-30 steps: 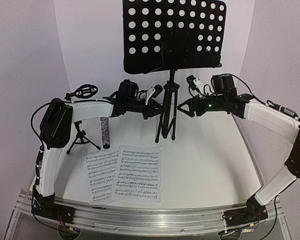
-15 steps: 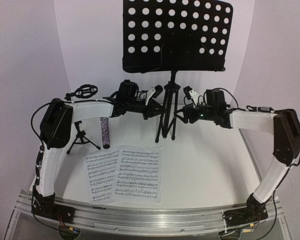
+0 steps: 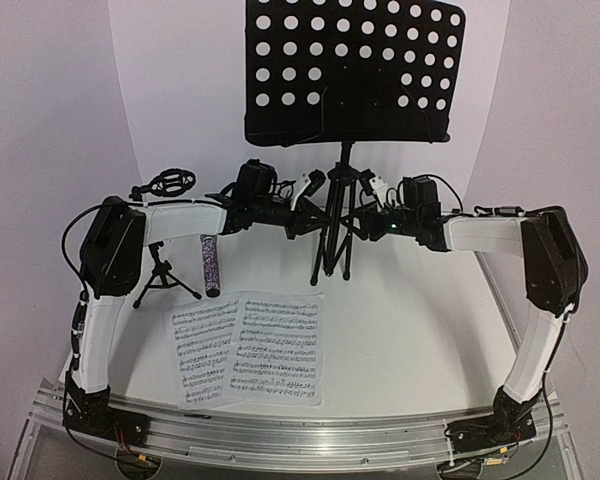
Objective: Set up the instrument practice props
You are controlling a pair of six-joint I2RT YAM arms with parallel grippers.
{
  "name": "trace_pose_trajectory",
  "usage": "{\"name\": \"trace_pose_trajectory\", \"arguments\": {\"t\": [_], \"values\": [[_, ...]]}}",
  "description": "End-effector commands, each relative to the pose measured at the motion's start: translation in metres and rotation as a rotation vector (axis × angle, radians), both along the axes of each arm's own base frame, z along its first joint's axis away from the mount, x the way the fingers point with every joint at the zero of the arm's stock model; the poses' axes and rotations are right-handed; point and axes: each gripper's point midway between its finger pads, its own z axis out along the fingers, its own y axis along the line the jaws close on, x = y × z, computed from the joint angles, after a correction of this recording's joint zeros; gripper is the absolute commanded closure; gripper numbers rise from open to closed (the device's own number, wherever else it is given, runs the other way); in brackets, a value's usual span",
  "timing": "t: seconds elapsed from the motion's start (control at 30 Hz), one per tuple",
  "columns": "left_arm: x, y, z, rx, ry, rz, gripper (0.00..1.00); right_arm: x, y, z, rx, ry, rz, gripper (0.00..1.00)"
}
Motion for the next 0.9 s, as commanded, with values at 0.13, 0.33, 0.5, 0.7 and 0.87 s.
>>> {"name": "trace_pose_trajectory", "arguments": {"t": [0.13, 0.33, 0.5, 0.7, 0.87], "values": [[-0.002, 0.009, 0.015, -0.011, 0.022, -0.003, 1.0, 0.003, 0.014, 0.022, 0.05, -0.06, 0.062, 0.77], [0.004, 0.013, 0.021, -0.006, -0.001, 0.006, 1.0, -0.003, 0.003, 0.022, 0.002, -0.072, 0.029, 0.97], [0.011, 0.025, 0.029, 0.026, 0.01, 0.01, 1.0, -0.014, -0.01, 0.027, -0.058, -0.024, -0.002, 1.0], [0.012, 0.035, 0.034, 0.089, -0.024, 0.002, 1.0, -0.031, -0.028, 0.033, -0.099, 0.019, -0.06, 1.0], [0.014, 0.039, 0.044, 0.113, -0.058, 0.005, 1.0, -0.045, -0.04, 0.02, -0.117, 0.059, -0.102, 1.0]]}}
